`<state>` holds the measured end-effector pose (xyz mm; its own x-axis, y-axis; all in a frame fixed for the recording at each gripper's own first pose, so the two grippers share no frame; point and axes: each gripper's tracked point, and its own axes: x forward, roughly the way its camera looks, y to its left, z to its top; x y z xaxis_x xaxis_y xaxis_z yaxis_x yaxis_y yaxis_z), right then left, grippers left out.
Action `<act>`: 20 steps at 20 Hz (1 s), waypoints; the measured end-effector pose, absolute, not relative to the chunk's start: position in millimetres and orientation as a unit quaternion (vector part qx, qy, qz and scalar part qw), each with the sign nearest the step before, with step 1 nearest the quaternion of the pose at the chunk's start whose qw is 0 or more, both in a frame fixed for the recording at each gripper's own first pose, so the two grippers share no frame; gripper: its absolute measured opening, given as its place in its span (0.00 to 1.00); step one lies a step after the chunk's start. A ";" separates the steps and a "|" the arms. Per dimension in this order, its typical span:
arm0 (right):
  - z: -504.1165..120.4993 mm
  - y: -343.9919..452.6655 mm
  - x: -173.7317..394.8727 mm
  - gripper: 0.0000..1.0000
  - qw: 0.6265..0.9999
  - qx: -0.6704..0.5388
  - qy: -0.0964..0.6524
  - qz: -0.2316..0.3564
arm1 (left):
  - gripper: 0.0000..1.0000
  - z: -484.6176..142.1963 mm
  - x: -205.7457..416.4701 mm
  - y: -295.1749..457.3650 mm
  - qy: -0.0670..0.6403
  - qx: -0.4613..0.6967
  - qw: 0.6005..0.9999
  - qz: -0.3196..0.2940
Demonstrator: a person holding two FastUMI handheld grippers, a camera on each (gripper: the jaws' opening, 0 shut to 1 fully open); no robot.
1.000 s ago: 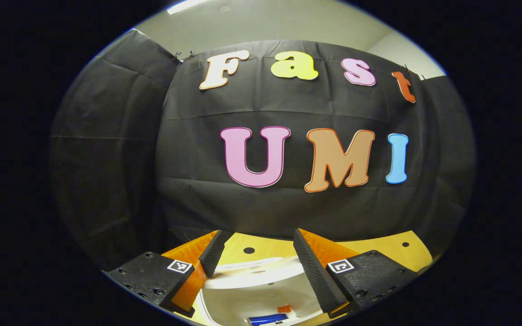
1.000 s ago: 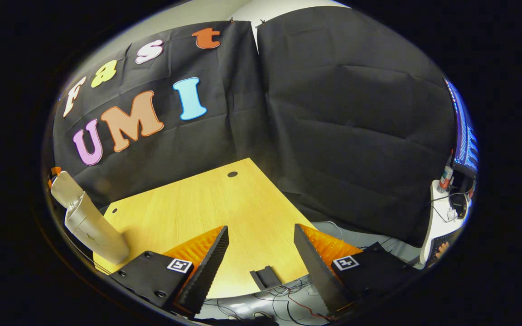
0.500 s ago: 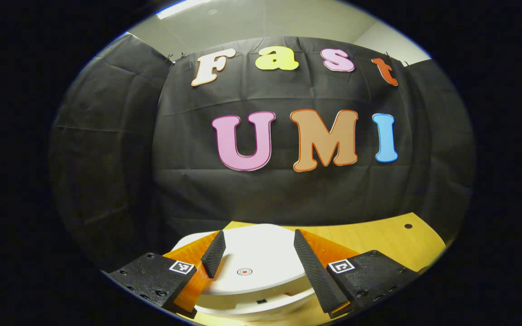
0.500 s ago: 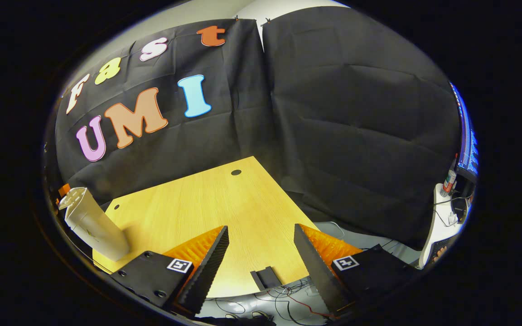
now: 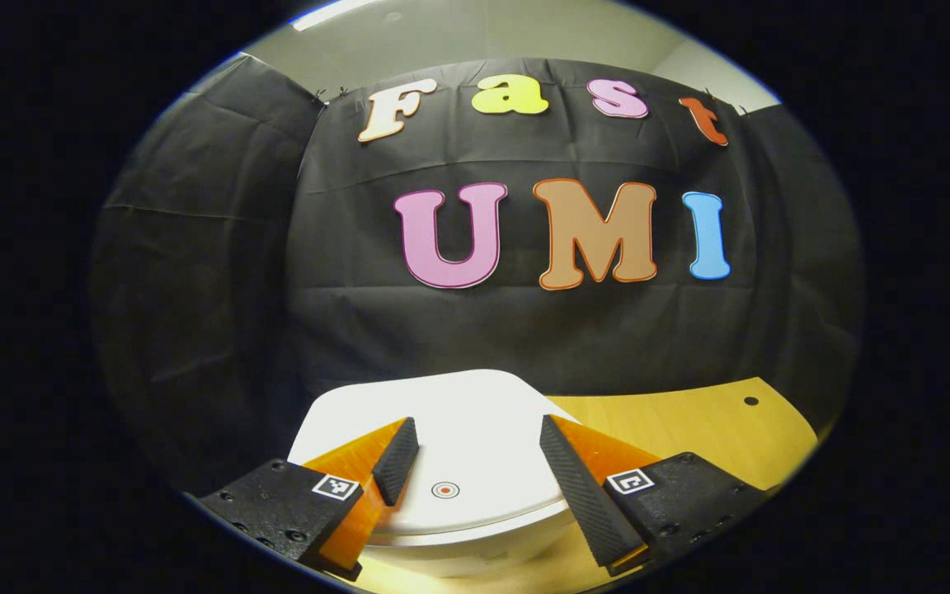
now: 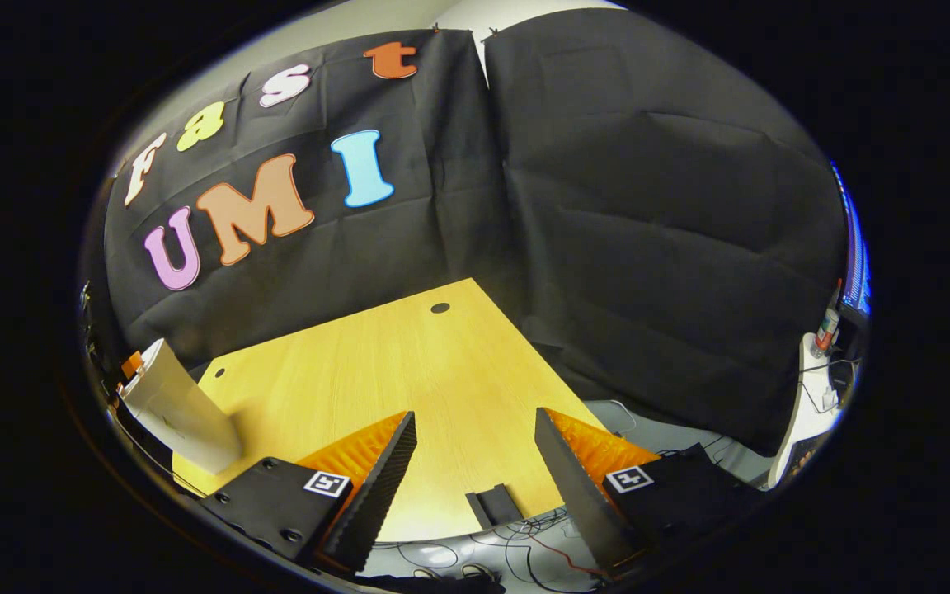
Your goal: Press the lid of the desktop garbage bin to open it, pick up the crumpled paper on the desktop and throw it into the bin, then pick up the pop can on the desktop and drop it into the bin, and finally close the garbage bin lid.
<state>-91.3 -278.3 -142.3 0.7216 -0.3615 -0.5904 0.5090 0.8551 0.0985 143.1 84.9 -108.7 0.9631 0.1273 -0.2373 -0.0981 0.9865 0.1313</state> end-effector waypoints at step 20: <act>-140.0 -246.2 -56.0 0.94 0.934 0.119 0.293 -0.164 | 0.92 -72.3 141.3 79.7 0.069 0.086 0.990 0.088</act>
